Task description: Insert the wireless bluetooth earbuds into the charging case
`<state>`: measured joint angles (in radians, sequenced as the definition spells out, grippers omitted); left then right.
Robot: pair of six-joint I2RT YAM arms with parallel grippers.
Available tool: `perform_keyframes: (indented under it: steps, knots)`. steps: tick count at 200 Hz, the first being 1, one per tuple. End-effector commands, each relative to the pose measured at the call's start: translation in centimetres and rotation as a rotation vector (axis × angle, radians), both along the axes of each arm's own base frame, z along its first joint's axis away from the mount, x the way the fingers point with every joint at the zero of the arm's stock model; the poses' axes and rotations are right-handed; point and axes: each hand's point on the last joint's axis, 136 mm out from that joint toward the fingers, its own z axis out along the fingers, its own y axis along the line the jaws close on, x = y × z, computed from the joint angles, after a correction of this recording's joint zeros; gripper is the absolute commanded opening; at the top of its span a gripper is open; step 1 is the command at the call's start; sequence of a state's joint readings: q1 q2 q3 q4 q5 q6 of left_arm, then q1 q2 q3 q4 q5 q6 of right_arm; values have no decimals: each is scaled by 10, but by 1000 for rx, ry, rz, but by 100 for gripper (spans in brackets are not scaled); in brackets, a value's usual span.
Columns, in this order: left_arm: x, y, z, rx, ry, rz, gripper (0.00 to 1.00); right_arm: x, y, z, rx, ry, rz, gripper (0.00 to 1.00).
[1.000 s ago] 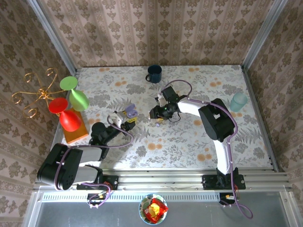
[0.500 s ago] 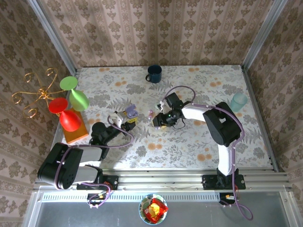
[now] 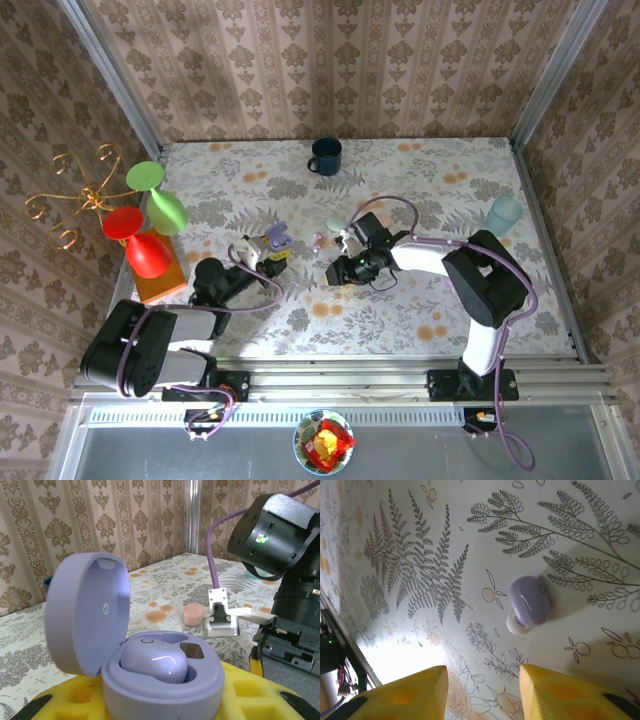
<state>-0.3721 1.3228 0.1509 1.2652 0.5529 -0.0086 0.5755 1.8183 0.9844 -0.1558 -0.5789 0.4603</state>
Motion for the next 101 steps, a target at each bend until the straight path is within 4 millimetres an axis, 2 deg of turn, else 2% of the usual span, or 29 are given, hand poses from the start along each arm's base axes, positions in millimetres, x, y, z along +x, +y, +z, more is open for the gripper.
perform_keyframes:
  steps: [1,58,101]
  knots:
    - [0,-1,10,-29,-15,-13,34,18,-3,15,25,-54,-45,43]
    - [-2,-2,10,-29,-17,-21,34,42,3,-5,25,-1,-45,42]
    - [-1,-3,10,-27,-17,-25,34,35,8,-16,39,55,-4,40]
